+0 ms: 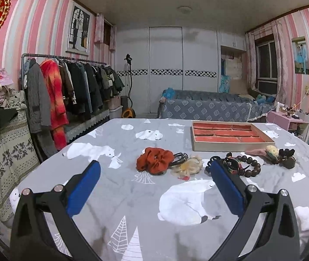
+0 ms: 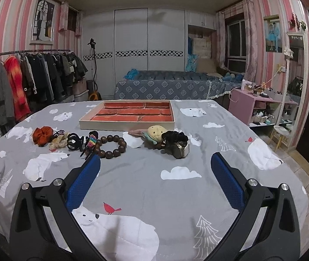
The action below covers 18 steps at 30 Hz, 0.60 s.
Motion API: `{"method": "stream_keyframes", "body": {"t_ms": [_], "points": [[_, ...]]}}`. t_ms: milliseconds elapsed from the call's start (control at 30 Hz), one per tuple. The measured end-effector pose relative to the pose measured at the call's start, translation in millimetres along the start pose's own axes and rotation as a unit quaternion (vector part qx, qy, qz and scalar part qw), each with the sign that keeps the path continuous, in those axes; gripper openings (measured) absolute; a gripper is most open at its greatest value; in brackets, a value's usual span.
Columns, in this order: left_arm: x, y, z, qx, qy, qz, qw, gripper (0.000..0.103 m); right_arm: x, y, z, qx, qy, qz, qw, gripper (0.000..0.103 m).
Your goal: Organize jewelry
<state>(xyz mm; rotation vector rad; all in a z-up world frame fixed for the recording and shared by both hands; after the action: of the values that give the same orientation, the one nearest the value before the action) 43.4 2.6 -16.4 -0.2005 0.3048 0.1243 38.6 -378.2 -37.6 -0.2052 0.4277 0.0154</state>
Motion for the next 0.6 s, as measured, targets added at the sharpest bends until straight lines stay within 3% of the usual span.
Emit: {"method": "stream_keyframes", "body": {"t_ms": [600], "points": [[-1,-2,2,0.012,0.013,-0.006,0.9998,0.099,-6,1,0,-0.009,-0.004,-0.019,1.000,0.099]]}}
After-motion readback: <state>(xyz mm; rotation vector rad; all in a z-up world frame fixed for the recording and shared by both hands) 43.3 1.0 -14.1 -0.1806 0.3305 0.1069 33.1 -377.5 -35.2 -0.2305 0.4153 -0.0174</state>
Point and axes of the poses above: each gripper's, at about its wrist camera, not at the fingertips, and x roughly the way its jaws point, y to its left, z to its top, the point moved 6 cm from there along x, roughly the way its jaws point, and after that the axes turned 11 degrees about -x, right-handed, at the moved point
